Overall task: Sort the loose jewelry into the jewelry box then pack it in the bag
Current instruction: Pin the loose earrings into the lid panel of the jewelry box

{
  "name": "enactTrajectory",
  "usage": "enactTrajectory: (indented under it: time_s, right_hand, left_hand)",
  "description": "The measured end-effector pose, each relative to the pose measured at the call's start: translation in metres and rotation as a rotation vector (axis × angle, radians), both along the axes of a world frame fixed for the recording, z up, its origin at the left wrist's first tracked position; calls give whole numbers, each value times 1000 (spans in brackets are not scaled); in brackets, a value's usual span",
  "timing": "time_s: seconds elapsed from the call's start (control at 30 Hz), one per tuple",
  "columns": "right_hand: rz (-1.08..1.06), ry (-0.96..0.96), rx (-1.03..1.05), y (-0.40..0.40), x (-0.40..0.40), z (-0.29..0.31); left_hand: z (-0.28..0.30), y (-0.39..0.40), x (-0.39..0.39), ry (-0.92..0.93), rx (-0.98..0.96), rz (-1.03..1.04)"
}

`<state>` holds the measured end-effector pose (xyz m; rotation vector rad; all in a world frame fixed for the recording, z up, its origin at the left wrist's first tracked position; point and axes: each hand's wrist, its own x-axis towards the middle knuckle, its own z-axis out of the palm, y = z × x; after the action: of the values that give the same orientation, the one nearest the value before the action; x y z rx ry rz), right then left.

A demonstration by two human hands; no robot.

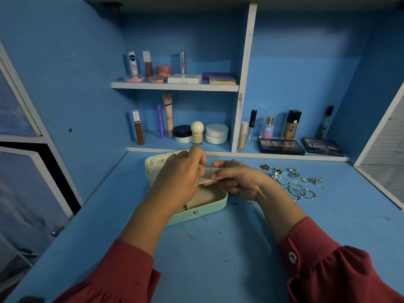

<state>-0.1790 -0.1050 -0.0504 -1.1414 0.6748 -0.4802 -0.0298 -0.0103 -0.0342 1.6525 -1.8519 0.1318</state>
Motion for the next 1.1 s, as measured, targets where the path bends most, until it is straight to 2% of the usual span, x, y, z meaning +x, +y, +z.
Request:
enactTrajectory:
  time_s: [0.2,0.43,0.77,0.87,1.0,1.1]
  right_hand:
    - [5,-2,2,0,0,0]
    - [-3,-2,-8,0,0,0]
    - [13,5,-24,-2,-1,-2]
    - [21,3,-22,-2,-1,-3]
    - [7,6,-15,-3,0,-3]
    - [4,0,-3,-3,0,-4]
  left_hand:
    - [1,2,0,10,-31,5]
    - [1,1,-1,-8,19,-18]
    - [5,4,-5,-170,80,-13]
    - [7,3,-4,-141,122,-30]
    - [12,1,3,54,196,-27]
    - [21,-2,10,-7,206,-9]
